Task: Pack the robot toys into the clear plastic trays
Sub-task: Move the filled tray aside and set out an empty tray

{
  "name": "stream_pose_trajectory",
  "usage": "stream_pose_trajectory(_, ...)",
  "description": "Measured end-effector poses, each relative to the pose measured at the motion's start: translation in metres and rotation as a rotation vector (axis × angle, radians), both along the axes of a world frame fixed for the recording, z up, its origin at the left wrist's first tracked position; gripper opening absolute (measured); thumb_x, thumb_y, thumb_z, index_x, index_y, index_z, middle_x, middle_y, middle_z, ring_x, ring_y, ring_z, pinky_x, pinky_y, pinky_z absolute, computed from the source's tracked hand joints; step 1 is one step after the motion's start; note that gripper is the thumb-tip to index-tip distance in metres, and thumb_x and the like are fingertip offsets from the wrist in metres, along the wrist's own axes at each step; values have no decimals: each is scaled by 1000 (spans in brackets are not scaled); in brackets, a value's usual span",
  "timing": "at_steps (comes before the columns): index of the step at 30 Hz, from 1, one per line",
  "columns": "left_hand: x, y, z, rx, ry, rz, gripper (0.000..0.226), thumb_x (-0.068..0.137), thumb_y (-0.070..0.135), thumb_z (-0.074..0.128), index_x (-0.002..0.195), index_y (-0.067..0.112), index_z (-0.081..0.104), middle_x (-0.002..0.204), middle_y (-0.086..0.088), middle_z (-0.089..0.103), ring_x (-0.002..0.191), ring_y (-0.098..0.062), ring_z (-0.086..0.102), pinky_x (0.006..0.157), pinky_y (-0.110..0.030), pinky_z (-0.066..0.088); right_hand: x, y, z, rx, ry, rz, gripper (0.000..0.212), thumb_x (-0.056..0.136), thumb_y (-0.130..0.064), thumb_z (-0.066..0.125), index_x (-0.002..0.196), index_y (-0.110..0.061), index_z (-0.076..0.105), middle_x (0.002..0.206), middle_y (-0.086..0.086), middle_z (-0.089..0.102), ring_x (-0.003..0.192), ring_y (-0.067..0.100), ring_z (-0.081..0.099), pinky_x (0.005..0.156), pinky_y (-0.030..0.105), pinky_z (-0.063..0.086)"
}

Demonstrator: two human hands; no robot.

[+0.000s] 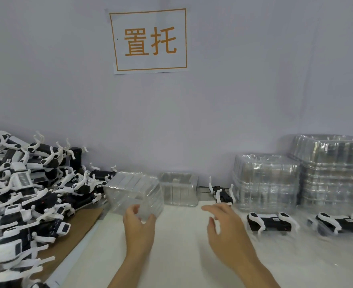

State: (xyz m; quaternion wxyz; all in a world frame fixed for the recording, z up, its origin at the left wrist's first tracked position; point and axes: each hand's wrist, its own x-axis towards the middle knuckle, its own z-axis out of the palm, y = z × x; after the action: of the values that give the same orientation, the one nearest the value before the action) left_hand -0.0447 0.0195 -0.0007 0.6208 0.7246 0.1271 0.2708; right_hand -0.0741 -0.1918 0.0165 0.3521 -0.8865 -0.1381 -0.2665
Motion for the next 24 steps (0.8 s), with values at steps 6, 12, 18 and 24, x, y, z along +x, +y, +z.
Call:
stream_pose_trajectory(6, 26, 3, 7, -80, 130, -21, 59, 92, 22, 69, 143, 7, 42, 146, -7, 46, 132, -26, 45, 109, -39, 37, 10, -14, -13, -10, 206, -60, 42, 99, -15, 48, 140, -25, 51, 137, -10, 48, 130, 6, 39, 102, 12, 24)
stream_pose_trajectory(12, 43, 6, 4, -182, 105, -37, 45, 90, 27, 72, 132, 16, 60, 129, -5, 62, 118, -24, 58, 104, -38, 44, 20, -29, -12, 63, 250, -252, 40, 95, -15, 52, 132, -29, 56, 131, -7, 57, 123, 10, 50, 107, 29, 16)
stream_pose_trajectory(18, 42, 3, -3, -187, 38, -41, 19, 87, 23, 76, 97, 33, 64, 104, -3, 67, 85, -27, 62, 84, -46, 54, 21, -47, -10, 188, 186, -421, 35, 91, -9, 55, 121, -23, 66, 127, -1, 62, 126, 18, 49, 102, 25, 9)
stream_pose_trajectory(24, 32, -14, 11, 118, -64, -75, 8, 99, 18, 59, 104, 14, 54, 95, 8, 58, 101, -19, 56, 78, -20, 41, 16, -27, -14, 256, 132, -197, 34, 93, -6, 53, 108, -34, 63, 117, -11, 60, 118, 13, 52, 109, 41, 37)
